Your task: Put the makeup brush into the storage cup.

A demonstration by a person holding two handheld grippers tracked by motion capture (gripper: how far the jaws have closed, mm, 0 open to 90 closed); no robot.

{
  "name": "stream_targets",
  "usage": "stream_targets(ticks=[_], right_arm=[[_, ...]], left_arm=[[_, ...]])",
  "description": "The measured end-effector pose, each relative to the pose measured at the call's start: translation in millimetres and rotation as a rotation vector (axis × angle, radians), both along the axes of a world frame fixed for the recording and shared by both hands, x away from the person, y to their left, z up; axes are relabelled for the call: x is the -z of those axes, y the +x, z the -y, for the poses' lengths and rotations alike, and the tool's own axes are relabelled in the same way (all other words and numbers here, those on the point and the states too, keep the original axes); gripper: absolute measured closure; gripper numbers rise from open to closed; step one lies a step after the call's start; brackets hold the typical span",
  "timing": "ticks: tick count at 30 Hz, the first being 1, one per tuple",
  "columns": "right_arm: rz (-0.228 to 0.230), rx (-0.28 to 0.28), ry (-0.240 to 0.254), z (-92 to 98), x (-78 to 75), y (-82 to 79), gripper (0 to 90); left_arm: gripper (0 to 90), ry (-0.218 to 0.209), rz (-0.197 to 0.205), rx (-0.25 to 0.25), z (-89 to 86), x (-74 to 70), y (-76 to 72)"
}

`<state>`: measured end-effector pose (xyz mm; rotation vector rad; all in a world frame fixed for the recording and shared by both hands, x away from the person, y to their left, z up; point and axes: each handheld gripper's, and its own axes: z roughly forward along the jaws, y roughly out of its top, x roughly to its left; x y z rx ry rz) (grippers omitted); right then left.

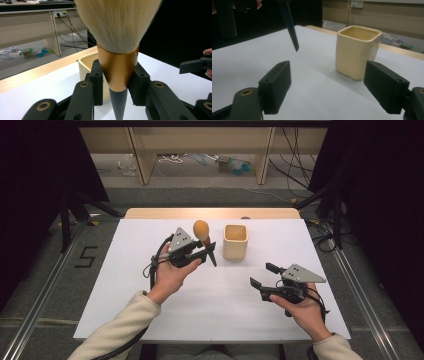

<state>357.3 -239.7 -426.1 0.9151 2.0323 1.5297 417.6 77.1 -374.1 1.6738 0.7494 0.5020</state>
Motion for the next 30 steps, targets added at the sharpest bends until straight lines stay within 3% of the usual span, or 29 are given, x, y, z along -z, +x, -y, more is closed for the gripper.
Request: stream_targets(ticks=[1, 2, 3, 4, 6, 7, 8, 9, 13, 18, 19, 20, 22, 25, 30], right_arm=[[0.018, 0.002, -0.006, 1.2, -0.1, 0.5, 22.9], [0.003, 0.001, 0.004, 1.1, 0.0, -0.7, 22.9], [0.027, 0.008, -0.012, 3.0, -0.5, -0.1, 22.9], [0.003, 0.011, -0.006, 3.1, -1.0, -1.9, 22.9], [0.007, 0.01, 0.008, 4.2, -0.5, -2.1, 22.8], [0.03, 0.013, -0.001, 5.7, -0.5, -1.2, 22.8], [0.012, 0.013, 0.016, 5.1, -0.3, -2.4, 22.8], [0.029, 0.022, 0.004, 6.5, -0.5, -2.0, 22.8], [0.002, 0.023, 0.003, 8.8, -1.4, -4.4, 22.5], [-0.001, 0.027, -0.001, 10.9, -1.8, -5.5, 22.3], [0.008, 0.022, 0.021, 9.9, -0.7, -4.8, 22.3], [-0.003, 0.03, -0.006, 11.9, -2.3, -6.2, 22.3], [0.002, 0.021, 0.013, 11.4, -1.4, -5.7, 22.3], [0.007, 0.031, 0.001, 12.5, -1.6, -6.5, 22.2], [0.005, 0.028, 0.025, 12.4, -0.1, -6.0, 22.0]], left_arm=[[68.6, 0.002, 0.001, -0.001, 0.2, -0.3, 0.5], [68.6, 0.004, 0.003, -0.003, 0.2, -0.8, 1.0], [68.6, 0.005, 0.007, -0.002, 0.4, -1.3, 1.7], [68.6, 0.005, 0.009, -0.002, 0.4, -2.1, 2.4], [68.6, -0.005, 0.01, -0.005, 1.3, -3.5, 3.8], [68.6, -0.006, 0.012, -0.005, 1.6, -4.2, 4.5], [68.6, -0.004, 0.014, -0.005, 1.9, -5.1, 5.1], [68.6, -0.006, 0.016, -0.006, 2.5, -5.9, 5.9], [68.6, -0.011, 0.018, -0.005, 3.8, -8.6, 9.8], [68.6, -0.007, 0.023, -0.007, 6.4, -10.7, 13.6], [68.6, -0.006, 0.022, -0.007, 6.9, -11.0, 14.3], [68.6, -0.002, 0.026, -0.008, 7.2, -11.4, 15.0], [68.6, 0.0, 0.029, -0.008, 7.8, -12.1, 16.6], [68.6, 0.004, 0.031, -0.012, 8.5, -12.6, 18.3], [68.6, 0.005, 0.034, -0.015, 8.2, -14.2, 21.3]])
